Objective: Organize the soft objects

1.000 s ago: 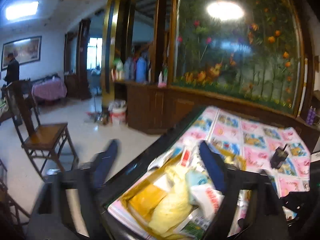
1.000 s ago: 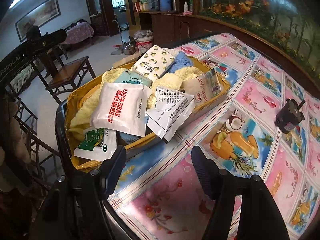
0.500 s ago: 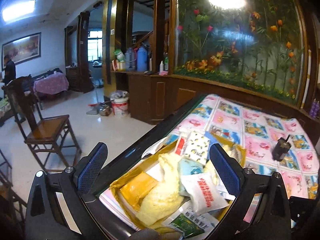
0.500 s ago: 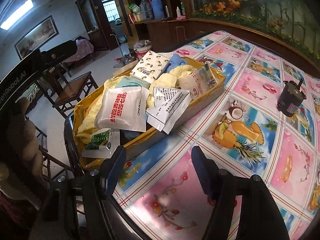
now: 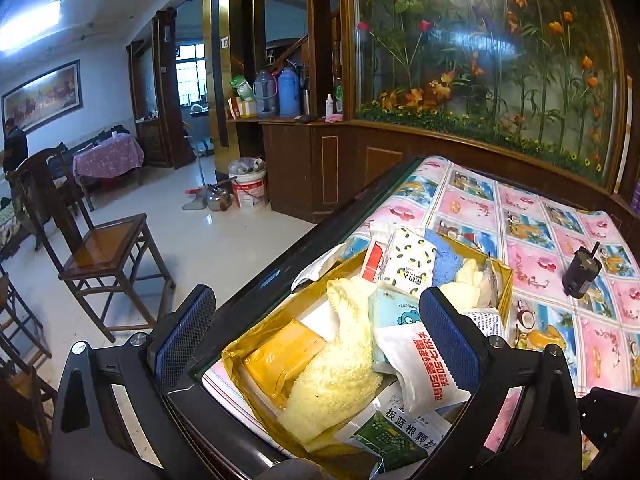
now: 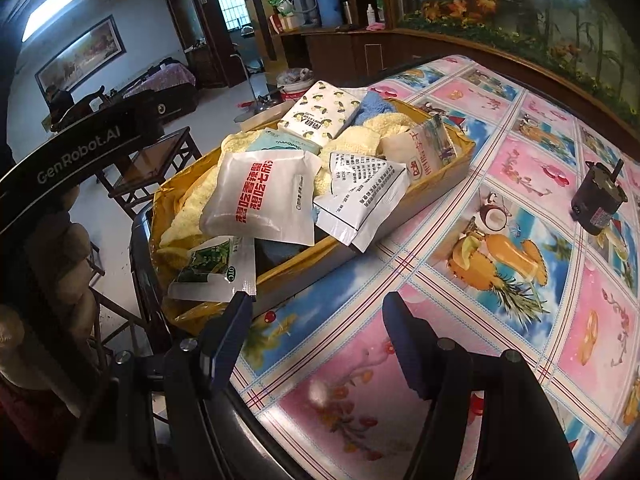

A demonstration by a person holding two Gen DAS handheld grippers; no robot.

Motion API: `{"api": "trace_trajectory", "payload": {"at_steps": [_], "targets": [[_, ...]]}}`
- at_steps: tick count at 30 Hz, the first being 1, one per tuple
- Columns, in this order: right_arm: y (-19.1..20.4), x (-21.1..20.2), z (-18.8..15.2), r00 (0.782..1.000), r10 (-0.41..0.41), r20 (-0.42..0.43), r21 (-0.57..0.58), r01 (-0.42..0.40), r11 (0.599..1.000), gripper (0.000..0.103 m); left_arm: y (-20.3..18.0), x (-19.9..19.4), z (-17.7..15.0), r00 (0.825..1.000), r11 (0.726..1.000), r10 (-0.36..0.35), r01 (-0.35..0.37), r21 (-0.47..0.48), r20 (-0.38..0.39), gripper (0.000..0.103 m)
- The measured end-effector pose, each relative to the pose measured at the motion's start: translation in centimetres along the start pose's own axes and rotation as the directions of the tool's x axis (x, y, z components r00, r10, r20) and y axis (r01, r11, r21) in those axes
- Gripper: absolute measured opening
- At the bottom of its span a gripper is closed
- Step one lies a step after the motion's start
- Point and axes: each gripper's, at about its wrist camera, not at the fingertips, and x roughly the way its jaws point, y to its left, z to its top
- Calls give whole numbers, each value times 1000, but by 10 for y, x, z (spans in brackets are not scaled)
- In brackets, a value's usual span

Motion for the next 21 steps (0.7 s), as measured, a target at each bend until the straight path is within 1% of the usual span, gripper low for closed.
{"api": "trace_trajectory", "payload": {"at_steps": [9, 14, 21], "targets": [[3, 3, -1, 1000, 4, -14, -8, -4, 1000, 68, -2, 5, -2, 999, 1000, -10, 10, 12, -32, 103], [4, 6, -4, 1000, 2, -25, -6, -2, 1000, 68, -3, 12, -5, 997, 1000, -23, 24, 16, -68, 103], [4, 8, -5, 999, 2, -32, -3, -2, 1000, 68, -7, 16, -8, 996, 999, -26, 28, 28, -84, 103]]}}
